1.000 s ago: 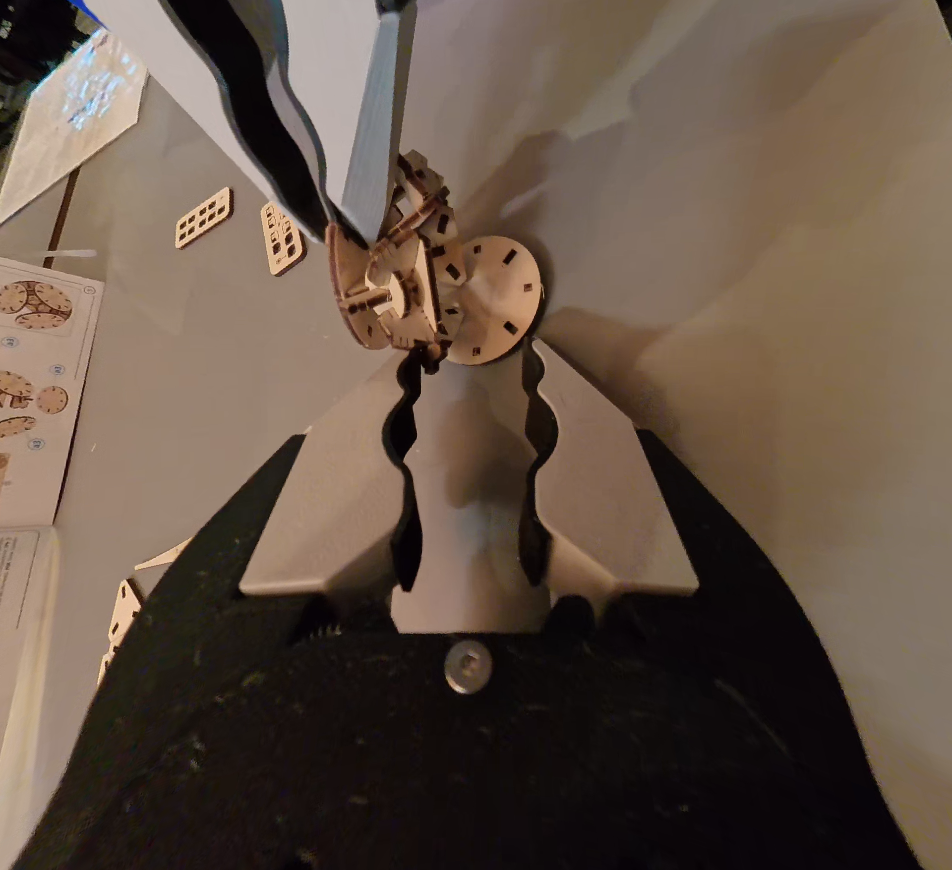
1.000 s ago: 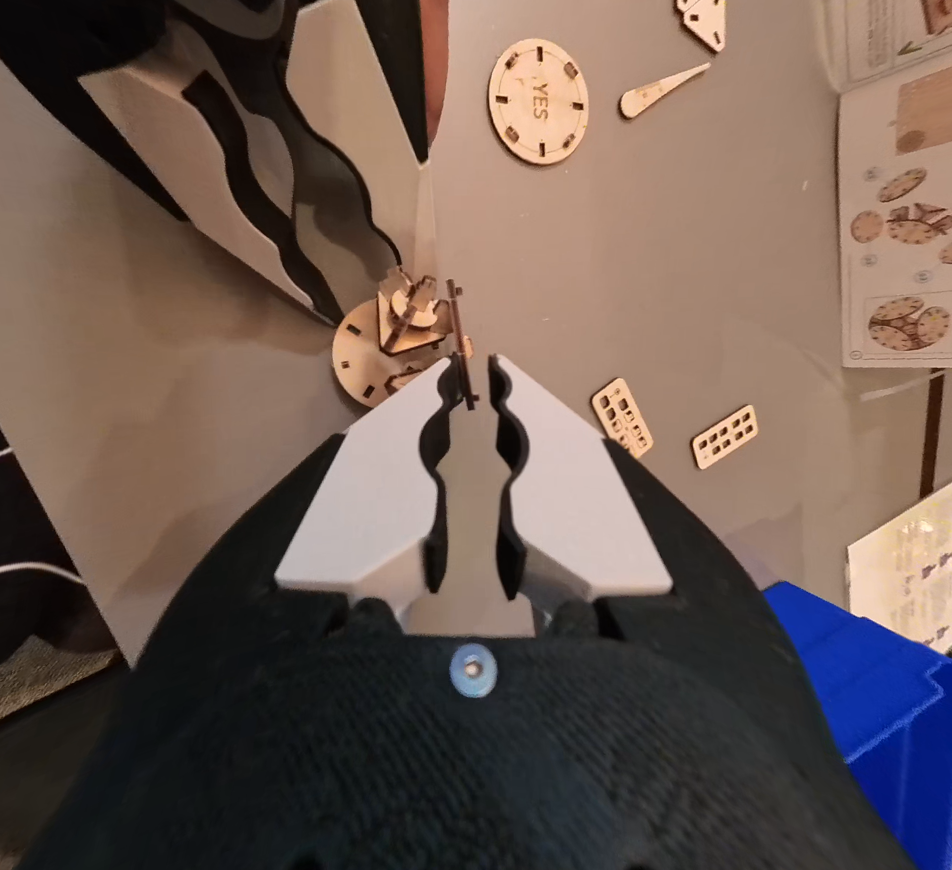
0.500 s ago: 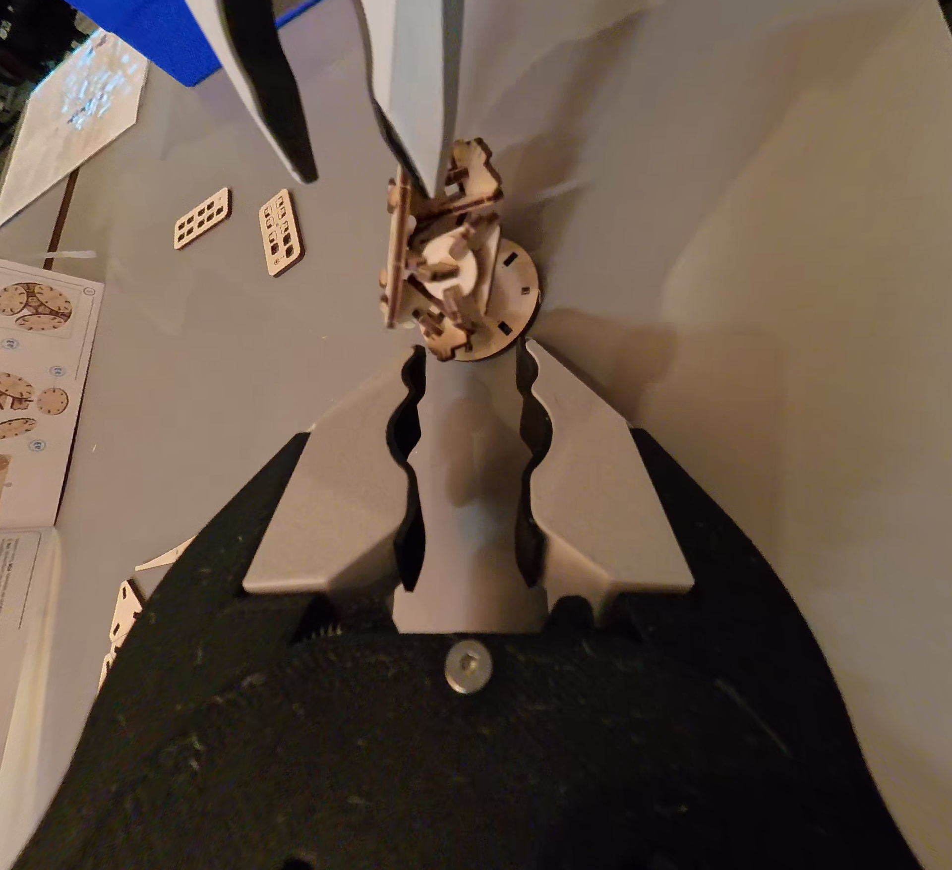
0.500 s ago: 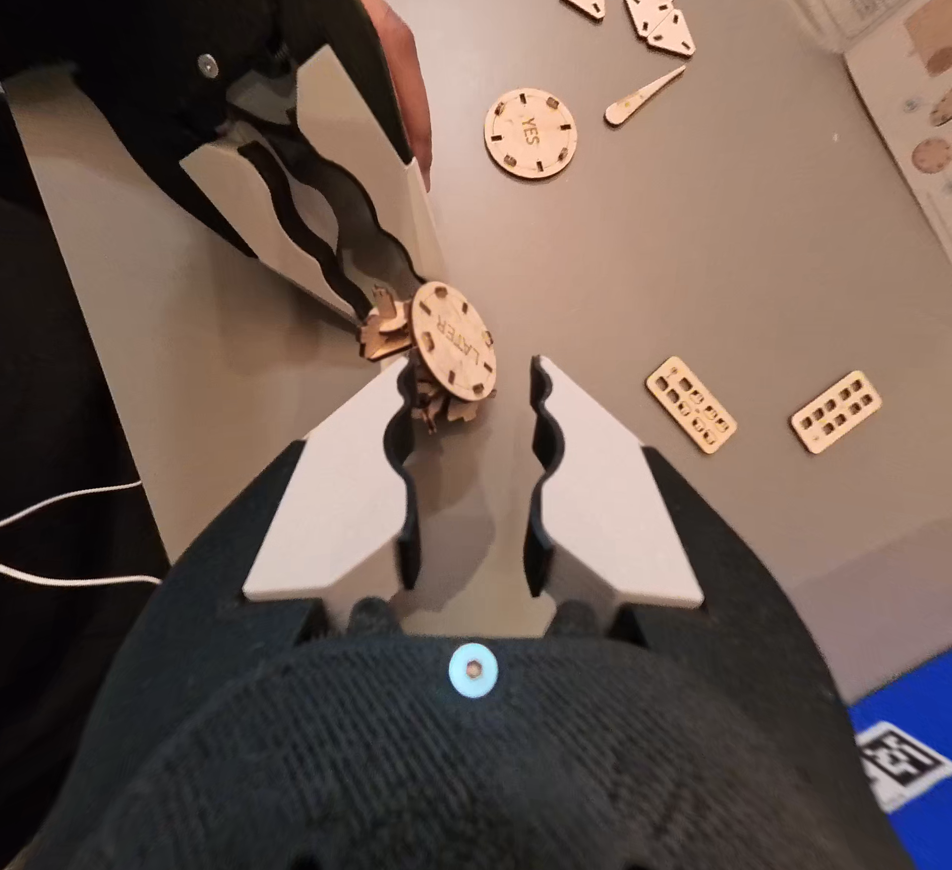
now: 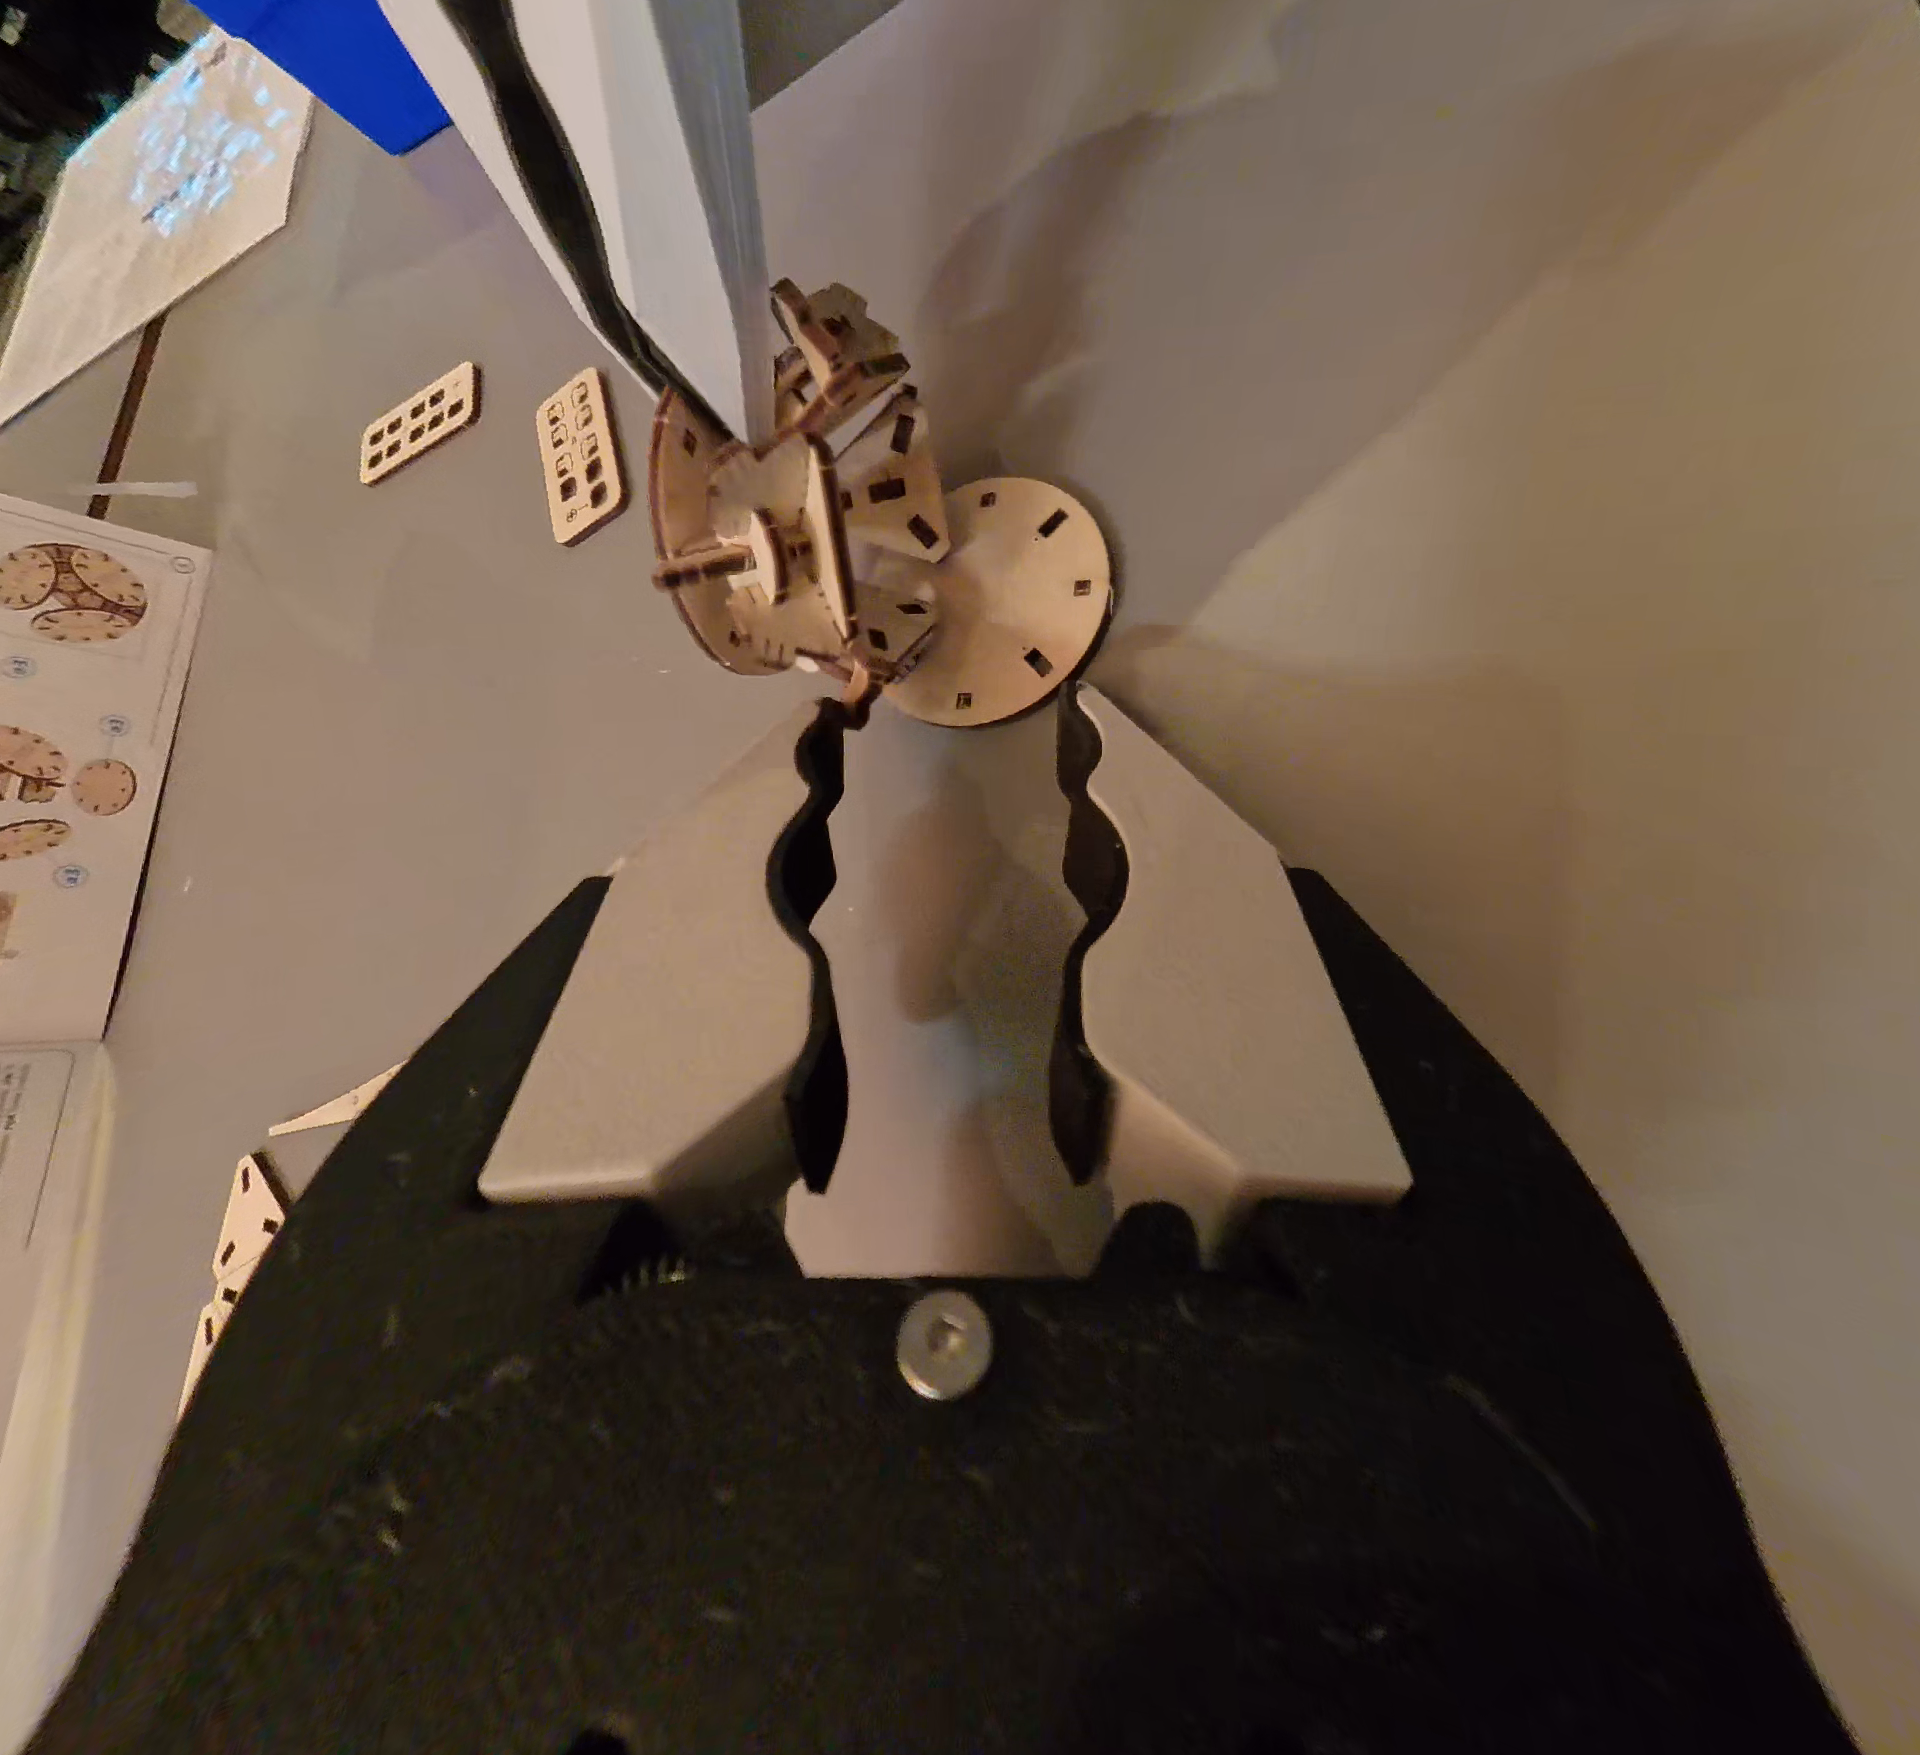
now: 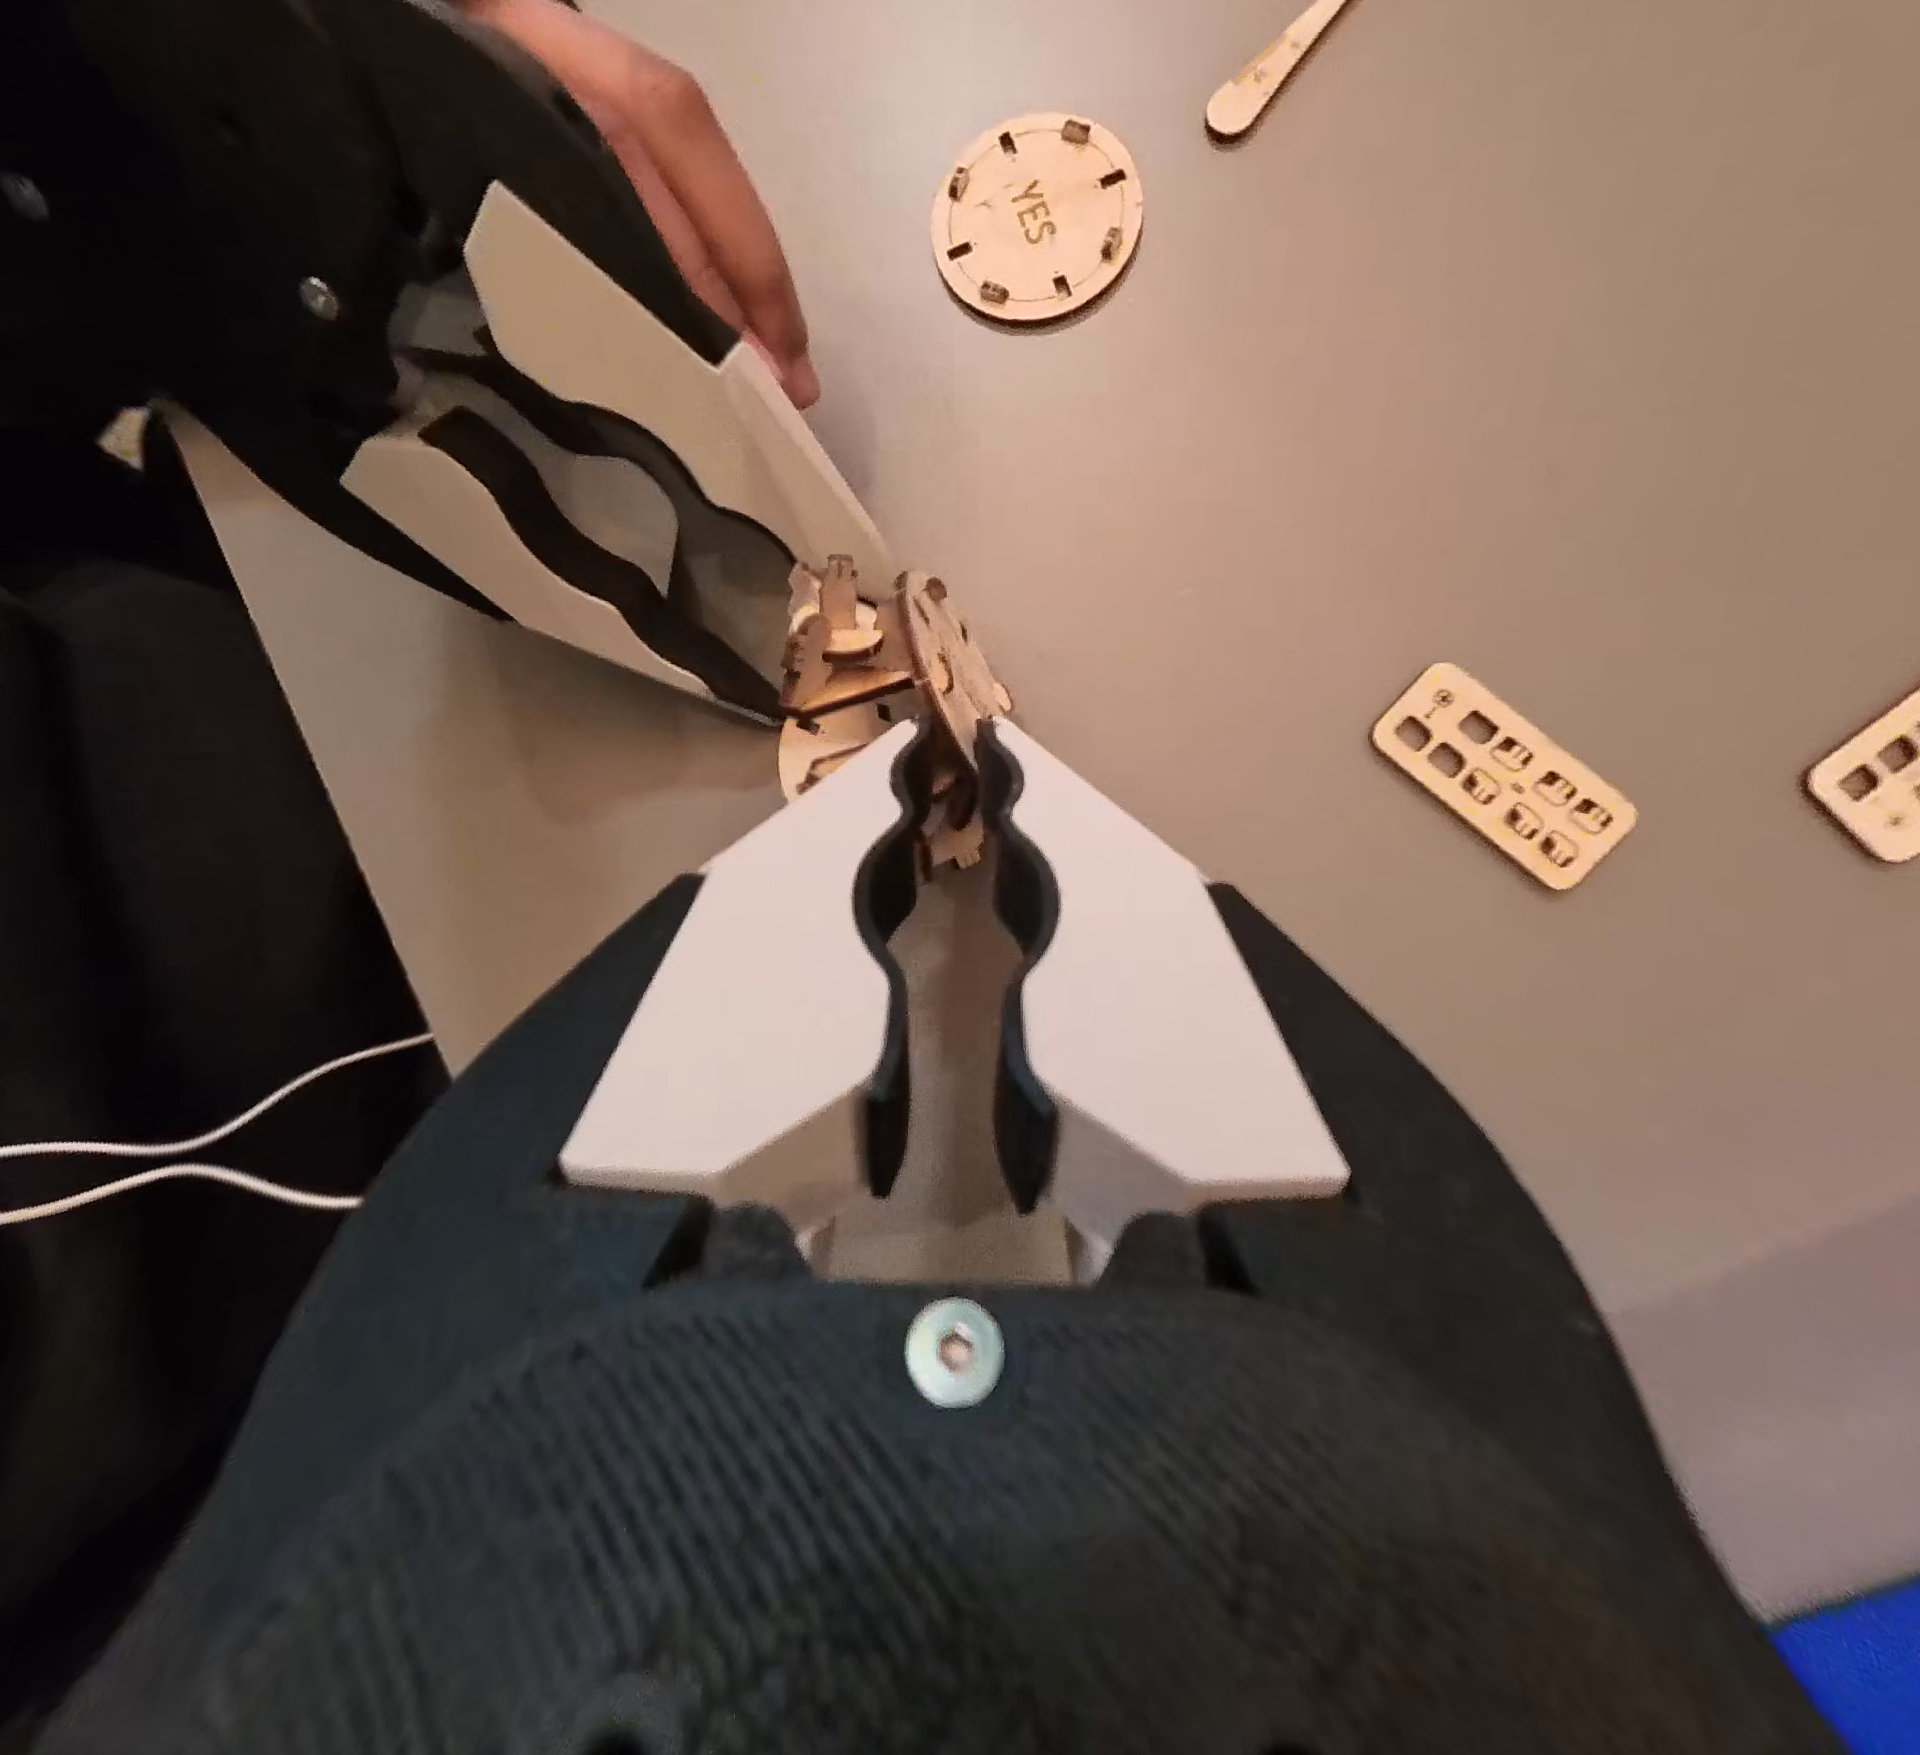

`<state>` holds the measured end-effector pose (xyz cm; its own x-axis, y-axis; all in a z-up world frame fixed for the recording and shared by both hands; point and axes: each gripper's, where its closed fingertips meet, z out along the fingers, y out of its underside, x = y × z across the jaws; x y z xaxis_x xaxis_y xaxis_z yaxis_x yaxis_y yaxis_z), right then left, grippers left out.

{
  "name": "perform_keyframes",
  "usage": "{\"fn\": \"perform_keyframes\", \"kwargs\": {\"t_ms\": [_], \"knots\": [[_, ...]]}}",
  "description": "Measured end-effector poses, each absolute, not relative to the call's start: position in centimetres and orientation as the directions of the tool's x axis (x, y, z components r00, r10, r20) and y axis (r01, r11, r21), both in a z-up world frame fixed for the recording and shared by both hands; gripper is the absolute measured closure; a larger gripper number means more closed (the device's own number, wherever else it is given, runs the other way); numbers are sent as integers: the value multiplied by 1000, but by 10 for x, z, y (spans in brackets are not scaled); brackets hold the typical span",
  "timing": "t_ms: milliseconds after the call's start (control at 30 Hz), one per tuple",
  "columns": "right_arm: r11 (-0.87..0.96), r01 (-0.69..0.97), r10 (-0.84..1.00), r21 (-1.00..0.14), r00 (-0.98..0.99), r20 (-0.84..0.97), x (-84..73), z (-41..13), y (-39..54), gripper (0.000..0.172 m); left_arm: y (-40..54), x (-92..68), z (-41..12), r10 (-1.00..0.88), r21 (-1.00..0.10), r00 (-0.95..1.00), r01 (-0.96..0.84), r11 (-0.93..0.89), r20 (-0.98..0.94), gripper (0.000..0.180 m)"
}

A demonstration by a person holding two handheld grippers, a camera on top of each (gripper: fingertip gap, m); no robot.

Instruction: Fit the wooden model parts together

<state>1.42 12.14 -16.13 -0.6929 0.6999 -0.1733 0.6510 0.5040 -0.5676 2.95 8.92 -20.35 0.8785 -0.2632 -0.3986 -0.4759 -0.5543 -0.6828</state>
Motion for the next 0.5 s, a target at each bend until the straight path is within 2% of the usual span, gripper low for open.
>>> {"fn": "perform_keyframes", "kwargs": {"t_ms": [500], "knots": [[588,559,645,-585,-760,-78,9,-162,126,168,89,28,-203,-251,-678,874,-482,-555,-416,142]]}}
